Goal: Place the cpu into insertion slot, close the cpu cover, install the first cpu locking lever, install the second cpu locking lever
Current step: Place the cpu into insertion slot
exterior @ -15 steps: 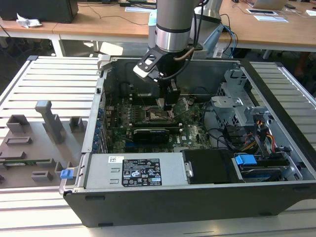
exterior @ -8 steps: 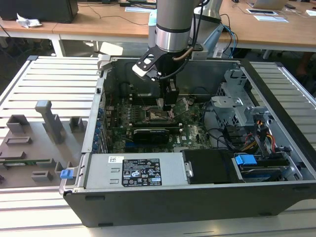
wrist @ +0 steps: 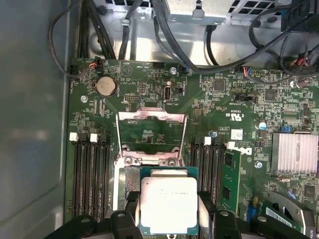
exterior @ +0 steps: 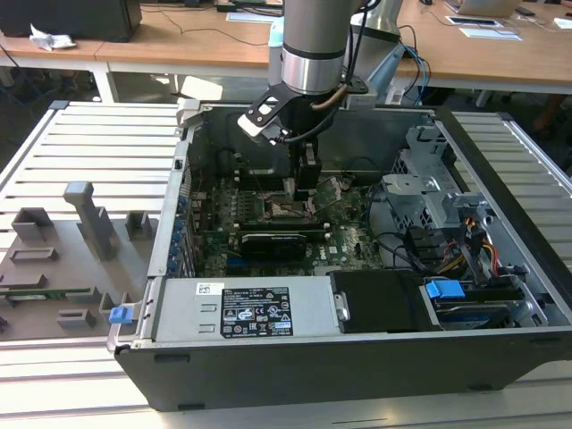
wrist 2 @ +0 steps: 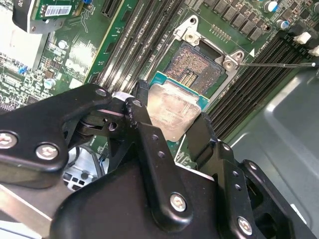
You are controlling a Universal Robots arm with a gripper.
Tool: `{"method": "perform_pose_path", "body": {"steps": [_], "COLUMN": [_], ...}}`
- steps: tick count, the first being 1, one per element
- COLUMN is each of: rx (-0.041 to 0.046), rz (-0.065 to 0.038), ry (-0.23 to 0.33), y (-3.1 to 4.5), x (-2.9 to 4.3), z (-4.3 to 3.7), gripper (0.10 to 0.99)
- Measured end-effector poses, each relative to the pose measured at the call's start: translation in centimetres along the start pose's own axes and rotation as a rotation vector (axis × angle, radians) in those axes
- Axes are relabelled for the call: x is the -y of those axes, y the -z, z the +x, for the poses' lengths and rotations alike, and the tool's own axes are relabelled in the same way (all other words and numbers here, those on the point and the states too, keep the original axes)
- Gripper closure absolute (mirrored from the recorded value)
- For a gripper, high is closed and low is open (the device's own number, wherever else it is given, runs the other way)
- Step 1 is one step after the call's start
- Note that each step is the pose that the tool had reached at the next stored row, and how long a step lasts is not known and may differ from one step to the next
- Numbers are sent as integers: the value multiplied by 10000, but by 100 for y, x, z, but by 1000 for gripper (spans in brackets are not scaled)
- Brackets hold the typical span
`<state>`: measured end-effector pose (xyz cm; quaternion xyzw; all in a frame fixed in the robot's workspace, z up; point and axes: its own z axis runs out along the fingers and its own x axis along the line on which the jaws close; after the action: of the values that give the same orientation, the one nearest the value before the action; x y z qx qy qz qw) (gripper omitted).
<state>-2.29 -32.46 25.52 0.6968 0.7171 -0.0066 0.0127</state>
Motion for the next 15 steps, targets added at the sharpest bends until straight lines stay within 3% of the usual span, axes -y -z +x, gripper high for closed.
{"method": "perform_pose_path", "body": {"steps": [9,15], "rx": [21,21], "rz": [9,10], "ry": [-329,-329], "y": [-2,-105], "x": [0,1], "z": [1,5], "gripper": [545,545]}}
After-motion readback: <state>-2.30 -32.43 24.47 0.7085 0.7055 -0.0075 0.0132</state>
